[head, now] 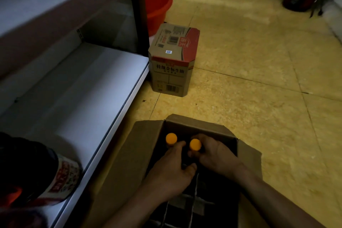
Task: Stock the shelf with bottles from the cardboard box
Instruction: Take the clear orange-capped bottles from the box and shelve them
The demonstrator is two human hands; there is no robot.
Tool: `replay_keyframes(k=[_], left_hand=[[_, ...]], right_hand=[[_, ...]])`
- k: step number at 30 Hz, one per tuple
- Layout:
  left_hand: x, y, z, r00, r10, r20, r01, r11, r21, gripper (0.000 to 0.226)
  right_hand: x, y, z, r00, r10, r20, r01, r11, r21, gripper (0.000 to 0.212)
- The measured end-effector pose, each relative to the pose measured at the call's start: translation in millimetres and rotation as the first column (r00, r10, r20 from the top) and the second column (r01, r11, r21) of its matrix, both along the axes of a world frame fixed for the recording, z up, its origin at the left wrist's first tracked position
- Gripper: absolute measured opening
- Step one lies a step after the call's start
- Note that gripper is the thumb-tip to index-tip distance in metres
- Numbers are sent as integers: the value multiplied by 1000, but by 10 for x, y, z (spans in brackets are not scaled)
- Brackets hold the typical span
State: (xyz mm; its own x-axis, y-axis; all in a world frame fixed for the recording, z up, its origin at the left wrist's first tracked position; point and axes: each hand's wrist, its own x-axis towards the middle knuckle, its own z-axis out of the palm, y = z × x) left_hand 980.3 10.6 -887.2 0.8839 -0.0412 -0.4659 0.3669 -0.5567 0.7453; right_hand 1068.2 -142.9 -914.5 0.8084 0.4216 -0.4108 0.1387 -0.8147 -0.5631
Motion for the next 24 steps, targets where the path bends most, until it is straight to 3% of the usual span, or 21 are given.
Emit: replay_keyframes(k=[5,11,19,24], left_hand=[[0,38,-43,1000,-24,-3,24,999,45,73],[7,50,-44,999,-40,11,39,997,66,73],[1,101,-10,997,-73,37,71,997,31,73],[20,130,-75,997,-56,50,58,998,-26,80]], right_hand=[[-24,-12,-158,990,-106,-88,116,986,116,26],[-154,16,-263,972,-212,-105,230,949,214,39],[-107,-101,153,975,-221,12,207,930,304,27],[-113,-185,424,956,-285,70,223,861,458,13]])
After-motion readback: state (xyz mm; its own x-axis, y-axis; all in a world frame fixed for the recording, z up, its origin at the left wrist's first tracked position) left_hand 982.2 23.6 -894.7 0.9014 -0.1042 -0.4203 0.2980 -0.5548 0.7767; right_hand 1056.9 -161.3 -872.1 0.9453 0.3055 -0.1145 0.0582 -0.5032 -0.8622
